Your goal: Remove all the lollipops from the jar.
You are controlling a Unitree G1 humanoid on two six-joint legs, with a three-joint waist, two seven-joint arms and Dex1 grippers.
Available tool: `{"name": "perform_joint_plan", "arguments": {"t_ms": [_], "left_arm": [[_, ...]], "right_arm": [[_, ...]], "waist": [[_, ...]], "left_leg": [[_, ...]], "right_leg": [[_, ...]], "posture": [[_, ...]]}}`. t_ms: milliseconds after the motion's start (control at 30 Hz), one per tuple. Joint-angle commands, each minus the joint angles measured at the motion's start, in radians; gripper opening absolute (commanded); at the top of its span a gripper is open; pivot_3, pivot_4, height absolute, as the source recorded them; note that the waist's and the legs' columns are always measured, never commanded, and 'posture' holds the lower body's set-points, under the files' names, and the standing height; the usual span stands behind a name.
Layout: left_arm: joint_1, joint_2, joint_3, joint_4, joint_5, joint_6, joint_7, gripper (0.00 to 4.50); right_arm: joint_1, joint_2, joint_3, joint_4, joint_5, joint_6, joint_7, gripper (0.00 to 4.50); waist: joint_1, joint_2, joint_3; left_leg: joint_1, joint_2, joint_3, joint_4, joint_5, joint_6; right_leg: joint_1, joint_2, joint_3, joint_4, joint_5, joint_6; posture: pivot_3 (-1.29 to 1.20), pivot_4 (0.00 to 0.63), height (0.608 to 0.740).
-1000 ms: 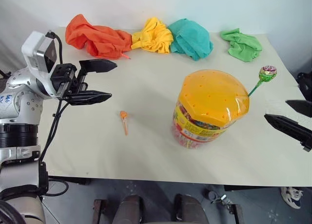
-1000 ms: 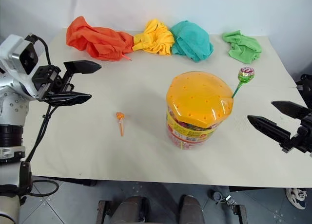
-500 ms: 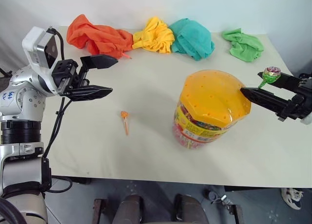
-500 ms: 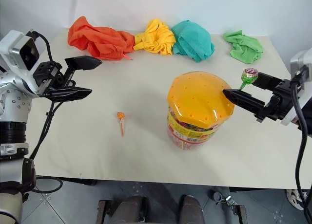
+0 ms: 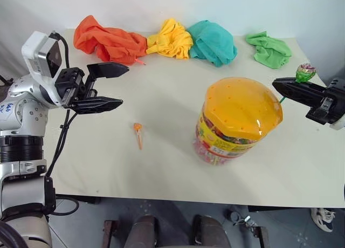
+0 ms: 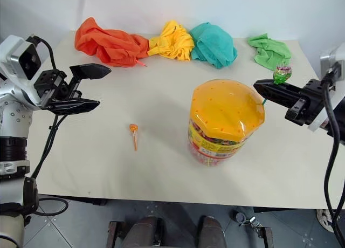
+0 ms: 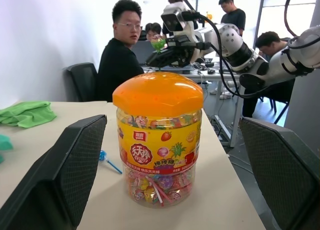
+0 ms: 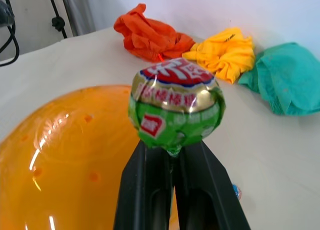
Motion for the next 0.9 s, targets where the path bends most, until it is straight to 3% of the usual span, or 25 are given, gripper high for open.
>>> {"name": "perform_joint_plan", "arguments": {"t_ms": [33, 433, 700, 900], "left_arm": [[0.001, 0.004, 0.02, -0.025, -0.014, 0.003, -0.108, 4.5], [-0.032, -0.013, -0.017, 0.01, -0.014, -0.011, -0.112, 4.5], [-0.062, -0.018, -0.065, 0.054, -0.018, -0.043, -0.112, 4.5], [-0.075, -0.02, -0.091, 0.076, -0.018, -0.06, -0.112, 4.5]], "right_arm": [[-0.042, -0.023, -0.054, -0.018, 0.042, 0.002, -0.032, 0.04], [-0.144, -0.107, -0.127, 0.012, 0.114, 0.038, -0.152, 0.04], [0.158, -0.197, -0.374, 0.118, -0.075, 0.207, 0.036, 0.04], [0.37, -0.173, -0.295, 0.21, -0.278, 0.196, 0.109, 0.04]], "waist": [[0.0, 0.0, 0.0], [0.003, 0.0, 0.0], [0.003, 0.0, 0.0], [-0.002, 0.0, 0.0]], "left_leg": [[0.0, 0.0, 0.0, 0.0, 0.0, 0.0], [0.0, 0.0, 0.0, 0.0, 0.0, 0.0], [-0.002, 0.0, 0.0, 0.0, 0.0, 0.001], [-0.001, 0.0, 0.001, 0.0, 0.0, 0.001]], "right_leg": [[0.0, 0.0, 0.0, 0.0, 0.0, 0.0], [0.0, 0.0, 0.0, 0.0, 0.0, 0.0], [0.0, 0.0, -0.001, -0.001, 0.0, 0.0], [0.0, 0.0, 0.0, -0.001, 0.0, 0.0]], "posture": [[0.0, 0.15, 0.74], [0.0, 0.15, 0.74], [0.0, 0.15, 0.74], [0.0, 0.15, 0.74]]}}
